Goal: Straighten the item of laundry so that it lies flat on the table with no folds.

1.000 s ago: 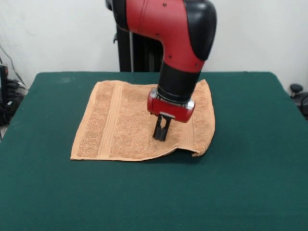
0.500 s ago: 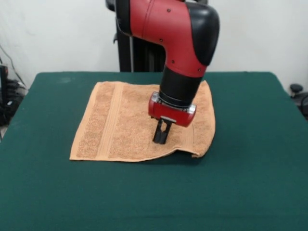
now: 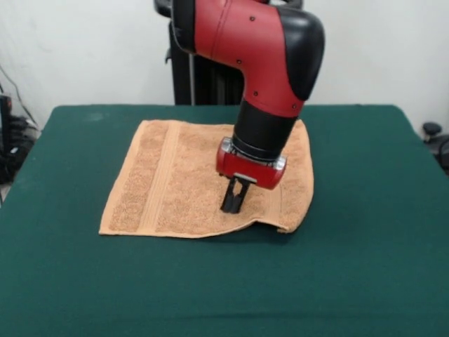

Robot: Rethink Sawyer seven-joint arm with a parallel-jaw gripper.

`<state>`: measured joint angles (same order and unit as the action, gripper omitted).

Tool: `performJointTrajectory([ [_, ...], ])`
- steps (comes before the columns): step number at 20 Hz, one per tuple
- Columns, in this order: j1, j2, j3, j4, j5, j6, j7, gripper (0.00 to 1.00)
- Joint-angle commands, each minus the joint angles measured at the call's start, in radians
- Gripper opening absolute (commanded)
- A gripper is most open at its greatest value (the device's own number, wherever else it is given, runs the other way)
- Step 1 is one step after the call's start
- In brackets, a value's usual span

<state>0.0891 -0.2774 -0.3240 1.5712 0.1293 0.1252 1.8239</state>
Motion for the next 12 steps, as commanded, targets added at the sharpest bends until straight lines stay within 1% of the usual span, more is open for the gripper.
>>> performJointTrajectory([
  [1,0.065,0.280,0.061,-0.136,0.146,-0.562,0.316,0.00],
  [5,0.079,0.298,0.041,-0.142,0.179,-0.586,0.297,0.00],
  [12,0.083,0.306,0.018,-0.142,0.208,-0.570,0.216,0.00],
])
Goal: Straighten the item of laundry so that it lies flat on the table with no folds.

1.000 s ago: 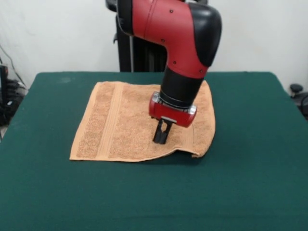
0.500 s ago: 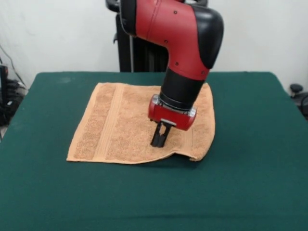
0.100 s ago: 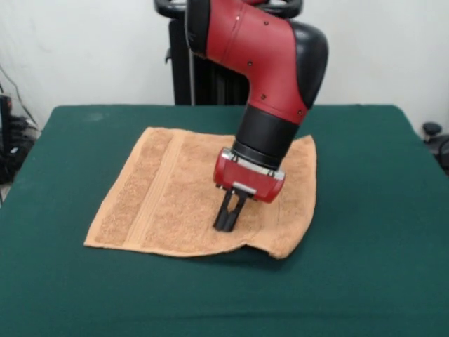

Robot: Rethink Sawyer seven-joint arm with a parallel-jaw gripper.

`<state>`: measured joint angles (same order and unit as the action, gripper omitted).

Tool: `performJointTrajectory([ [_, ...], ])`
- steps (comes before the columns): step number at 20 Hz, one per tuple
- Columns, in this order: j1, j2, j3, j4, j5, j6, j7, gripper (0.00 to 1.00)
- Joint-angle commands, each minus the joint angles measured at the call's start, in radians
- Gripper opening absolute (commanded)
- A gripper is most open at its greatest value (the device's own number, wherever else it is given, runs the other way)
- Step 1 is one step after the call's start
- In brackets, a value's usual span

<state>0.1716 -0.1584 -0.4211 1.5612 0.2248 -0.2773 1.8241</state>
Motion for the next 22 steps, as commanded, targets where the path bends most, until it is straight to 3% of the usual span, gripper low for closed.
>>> performJointTrajectory([
  [1,0.000,0.187,0.115,-0.132,0.116,-0.164,0.204,0.00],
  [4,0.063,0.208,0.020,-0.125,0.210,-0.022,0.117,0.00],
  [8,0.193,0.289,-0.202,-0.135,0.324,0.288,0.055,0.00],
  [11,0.210,0.287,-0.251,-0.109,0.281,0.391,0.056,0.00],
  [22,0.169,0.187,-0.201,-0.048,0.091,0.505,0.032,0.00],
])
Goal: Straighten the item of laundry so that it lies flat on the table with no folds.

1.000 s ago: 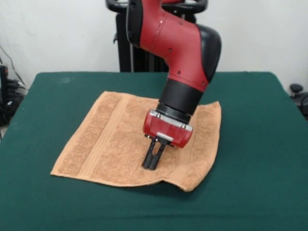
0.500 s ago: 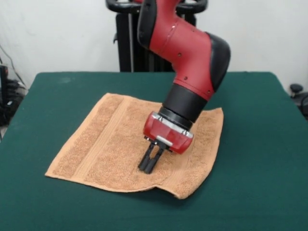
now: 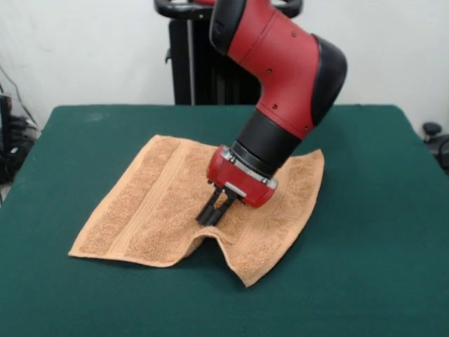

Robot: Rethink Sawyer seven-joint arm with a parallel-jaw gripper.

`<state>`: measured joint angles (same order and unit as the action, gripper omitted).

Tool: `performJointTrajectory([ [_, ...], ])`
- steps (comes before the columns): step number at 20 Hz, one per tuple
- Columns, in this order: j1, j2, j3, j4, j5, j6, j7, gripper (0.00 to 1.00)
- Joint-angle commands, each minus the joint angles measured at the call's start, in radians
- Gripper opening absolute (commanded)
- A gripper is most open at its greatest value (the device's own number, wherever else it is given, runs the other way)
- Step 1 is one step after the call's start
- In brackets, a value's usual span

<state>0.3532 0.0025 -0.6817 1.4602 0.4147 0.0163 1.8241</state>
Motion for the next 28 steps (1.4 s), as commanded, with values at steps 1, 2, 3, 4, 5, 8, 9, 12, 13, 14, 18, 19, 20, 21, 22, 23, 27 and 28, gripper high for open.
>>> performJointTrajectory([
  [1,-0.011,0.025,0.054,0.067,-0.112,0.198,0.036,0.00],
  [2,-0.009,0.023,0.049,0.080,-0.125,0.185,0.041,0.00],
  [3,-0.006,0.030,0.041,0.087,-0.133,0.170,0.052,0.00],
  [4,-0.002,0.043,0.031,0.091,-0.137,0.150,0.066,0.00],
  [5,-0.002,0.058,0.027,0.092,-0.139,0.130,0.080,0.00],
  [8,-0.017,0.102,0.030,0.073,-0.141,0.034,0.121,0.00],
  [9,-0.031,0.112,0.048,0.059,-0.143,0.005,0.128,0.00],
  [12,-0.057,0.119,0.104,0.031,-0.141,-0.079,0.152,0.00],
  [13,-0.059,0.114,0.121,0.032,-0.140,-0.108,0.163,0.00],
  [14,-0.061,0.107,0.136,0.031,-0.139,-0.125,0.167,0.00],
  [18,-0.088,0.044,0.208,0.045,-0.165,-0.191,0.183,0.00],
  [19,-0.096,0.034,0.223,0.042,-0.173,-0.200,0.183,0.00],
  [20,-0.100,0.035,0.234,0.029,-0.170,-0.202,0.183,0.00],
  [21,-0.102,0.039,0.240,0.013,-0.164,-0.204,0.184,0.00],
  [22,-0.103,0.043,0.247,-0.003,-0.158,-0.205,0.185,0.00],
  [23,-0.104,0.051,0.253,-0.022,-0.147,-0.197,0.184,0.00],
  [27,-0.089,0.073,0.249,-0.081,-0.086,-0.156,0.187,0.00],
  [28,-0.082,0.082,0.243,-0.092,-0.068,-0.152,0.192,0.00],
])
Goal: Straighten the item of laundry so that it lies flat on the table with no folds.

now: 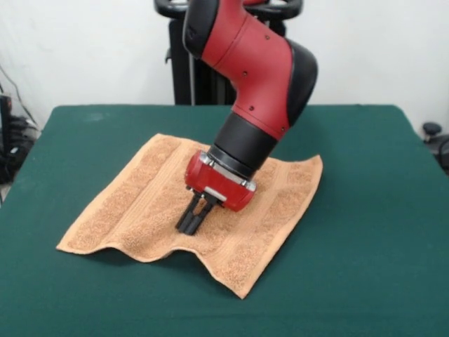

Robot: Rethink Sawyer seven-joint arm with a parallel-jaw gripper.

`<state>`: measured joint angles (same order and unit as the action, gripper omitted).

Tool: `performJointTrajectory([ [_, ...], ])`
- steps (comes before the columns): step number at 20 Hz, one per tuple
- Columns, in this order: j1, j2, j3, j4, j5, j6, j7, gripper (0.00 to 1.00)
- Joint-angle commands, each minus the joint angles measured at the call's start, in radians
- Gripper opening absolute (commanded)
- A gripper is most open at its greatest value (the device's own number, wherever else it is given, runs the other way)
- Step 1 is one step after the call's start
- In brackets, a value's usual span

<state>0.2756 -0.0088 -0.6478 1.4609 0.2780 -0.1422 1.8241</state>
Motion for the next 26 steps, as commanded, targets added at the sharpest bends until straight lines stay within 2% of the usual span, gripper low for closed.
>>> performJointTrajectory([
  [1,0.002,0.104,0.200,-0.106,0.088,0.017,0.195,0.00],
  [6,-0.001,0.144,0.203,-0.178,0.142,0.034,0.188,0.00],
  [15,-0.021,0.118,0.265,-0.220,0.168,0.093,0.181,0.00],
  [20,-0.003,0.124,0.244,-0.238,0.207,0.139,0.186,0.00],
  [22,0.015,0.123,0.206,-0.247,0.225,0.229,0.181,0.00],
  [26,0.010,0.043,0.214,-0.183,0.181,0.276,0.150,0.00],
])
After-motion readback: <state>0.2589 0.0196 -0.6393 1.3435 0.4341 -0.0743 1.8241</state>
